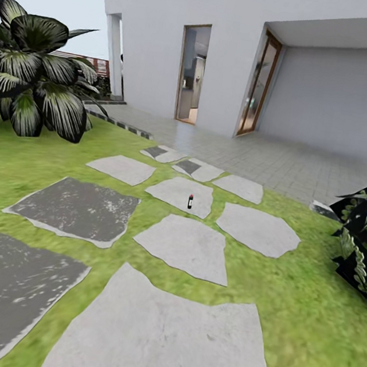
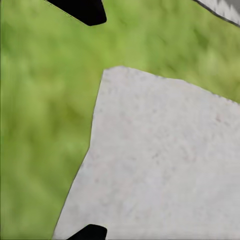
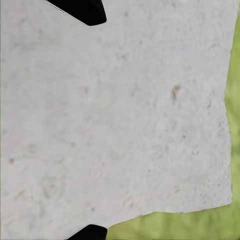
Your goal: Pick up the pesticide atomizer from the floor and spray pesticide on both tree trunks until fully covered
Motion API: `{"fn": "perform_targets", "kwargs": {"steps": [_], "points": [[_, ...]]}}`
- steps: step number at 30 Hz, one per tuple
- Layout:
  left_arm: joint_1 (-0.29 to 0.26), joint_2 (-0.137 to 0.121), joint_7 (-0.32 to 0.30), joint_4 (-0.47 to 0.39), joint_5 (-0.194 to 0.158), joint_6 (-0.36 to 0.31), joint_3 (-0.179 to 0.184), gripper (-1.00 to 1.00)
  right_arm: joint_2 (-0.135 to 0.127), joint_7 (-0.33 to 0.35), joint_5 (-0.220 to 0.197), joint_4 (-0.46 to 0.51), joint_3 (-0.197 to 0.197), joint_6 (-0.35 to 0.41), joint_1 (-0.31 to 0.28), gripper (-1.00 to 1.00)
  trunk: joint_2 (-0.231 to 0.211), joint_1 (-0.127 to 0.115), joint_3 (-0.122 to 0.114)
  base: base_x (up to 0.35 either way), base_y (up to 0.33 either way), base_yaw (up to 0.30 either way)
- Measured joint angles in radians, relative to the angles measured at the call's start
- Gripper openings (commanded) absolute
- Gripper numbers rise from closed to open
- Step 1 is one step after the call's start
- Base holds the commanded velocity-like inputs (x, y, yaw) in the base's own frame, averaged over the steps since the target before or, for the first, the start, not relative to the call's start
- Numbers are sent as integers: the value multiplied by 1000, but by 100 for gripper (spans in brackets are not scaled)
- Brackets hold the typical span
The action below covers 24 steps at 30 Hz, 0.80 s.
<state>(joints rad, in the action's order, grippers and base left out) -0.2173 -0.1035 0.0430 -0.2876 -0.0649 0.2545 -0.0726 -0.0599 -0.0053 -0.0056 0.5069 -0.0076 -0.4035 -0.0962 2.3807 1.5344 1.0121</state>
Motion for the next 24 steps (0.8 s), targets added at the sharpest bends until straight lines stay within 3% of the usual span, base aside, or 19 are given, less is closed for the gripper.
{"fn": "perform_targets", "kwargs": {"steps": [24], "points": [[0,-1,0,0,1,0,0,100,0,0,0,0,-1,0,0,100,0,0,0,339,0,0]]}}
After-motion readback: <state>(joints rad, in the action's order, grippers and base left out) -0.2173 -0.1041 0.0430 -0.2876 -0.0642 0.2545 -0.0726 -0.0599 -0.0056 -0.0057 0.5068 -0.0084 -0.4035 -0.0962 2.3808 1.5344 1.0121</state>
